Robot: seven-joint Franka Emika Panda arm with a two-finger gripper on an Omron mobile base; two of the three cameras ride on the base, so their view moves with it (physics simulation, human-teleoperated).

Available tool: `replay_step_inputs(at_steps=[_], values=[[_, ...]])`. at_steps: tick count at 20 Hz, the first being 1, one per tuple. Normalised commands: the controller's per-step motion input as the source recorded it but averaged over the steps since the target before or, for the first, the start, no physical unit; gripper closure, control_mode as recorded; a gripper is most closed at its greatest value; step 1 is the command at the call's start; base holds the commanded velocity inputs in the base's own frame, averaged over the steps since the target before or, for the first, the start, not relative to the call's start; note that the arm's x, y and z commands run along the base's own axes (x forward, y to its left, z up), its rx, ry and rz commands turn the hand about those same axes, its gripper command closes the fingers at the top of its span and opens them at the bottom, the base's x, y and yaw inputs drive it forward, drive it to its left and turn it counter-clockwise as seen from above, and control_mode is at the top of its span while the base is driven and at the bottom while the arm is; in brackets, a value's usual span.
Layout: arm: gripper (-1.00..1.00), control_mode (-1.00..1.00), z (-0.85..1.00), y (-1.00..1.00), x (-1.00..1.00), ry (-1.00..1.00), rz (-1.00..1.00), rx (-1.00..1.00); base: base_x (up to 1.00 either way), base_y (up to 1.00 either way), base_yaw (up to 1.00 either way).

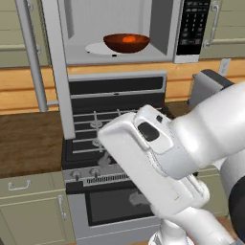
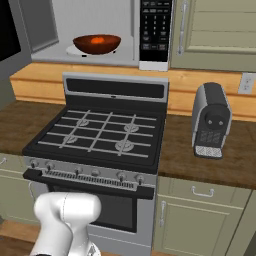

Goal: Pick the squash from the sink and place it in the bowl. Then pick the bowl and place it in the microwave. Then close the microwave door and press the start button.

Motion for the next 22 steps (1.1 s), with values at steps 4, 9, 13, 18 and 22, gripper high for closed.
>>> replay_step_inputs(at_steps=[4, 9, 13, 18, 22], values=[[-1.00, -1.00, 0.00, 1.00, 0.60, 0.00, -0.24, -0.07, 0.00, 0.00, 0.00], [-1.00, -1.00, 0.00, 0.98, 0.64, -0.06, -0.29, -0.07, 0.00, 0.00, 0.00], [-1.00, -1.00, -0.01, 0.83, 0.72, -0.15, -0.34, -0.12, 0.00, 0.00, 0.00], [-1.00, -1.00, -0.07, 0.23, 1.00, -0.16, -0.34, -0.13, 0.00, 0.00, 0.00], [-1.00, -1.00, -0.16, 0.01, 0.99, -0.06, -0.32, -0.13, 0.00, 0.00, 0.00]])
